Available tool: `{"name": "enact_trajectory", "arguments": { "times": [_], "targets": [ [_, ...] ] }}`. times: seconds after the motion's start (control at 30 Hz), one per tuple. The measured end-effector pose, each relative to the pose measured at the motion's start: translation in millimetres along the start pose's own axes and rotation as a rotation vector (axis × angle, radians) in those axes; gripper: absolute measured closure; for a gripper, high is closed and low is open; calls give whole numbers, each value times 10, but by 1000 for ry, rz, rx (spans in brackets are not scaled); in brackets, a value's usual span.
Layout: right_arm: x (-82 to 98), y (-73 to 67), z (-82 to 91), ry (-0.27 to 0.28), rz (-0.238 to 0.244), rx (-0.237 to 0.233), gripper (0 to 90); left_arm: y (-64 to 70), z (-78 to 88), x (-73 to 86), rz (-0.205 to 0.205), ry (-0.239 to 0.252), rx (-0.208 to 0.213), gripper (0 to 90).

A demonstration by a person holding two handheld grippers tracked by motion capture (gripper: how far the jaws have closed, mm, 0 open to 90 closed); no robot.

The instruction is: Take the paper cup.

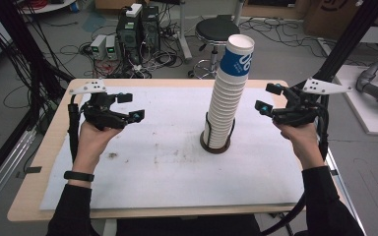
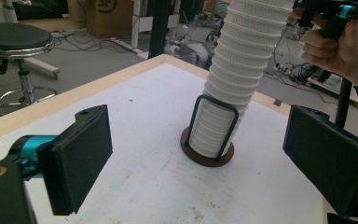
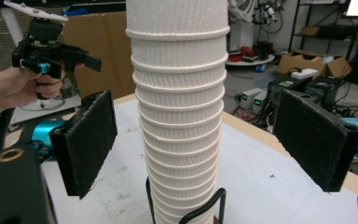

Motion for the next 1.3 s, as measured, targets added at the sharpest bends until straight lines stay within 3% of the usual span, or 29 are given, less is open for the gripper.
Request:
{"name": "enact_trajectory", "arguments": {
  "times": [0.33,0.73,1.0,1.3],
  "targets": [
    [-39,-29,-130,-7,8,-12,136,6,5,-6,-3,10,4,79],
    [-100,-5,-347,-26,-42,-29,136,20,-24,-7,-7,3,13,79],
    [-190,-61,-471,-48,-28,-34,136,29,-25,-11,-7,3,17,79],
    [-234,-90,-638,-72,-45,-32,136,39,-22,-17,-12,2,21,79]
  ]
}}
Point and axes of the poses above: each handheld gripper's, and its own axes: z roughly backward along the jaws, x roughly out of its underside, y roughly to its right, the point moved 2 cm from there along -z, roughly forward along the jaws, and after that the axes turned 15 degrees about -z, right-handed, at the moved point
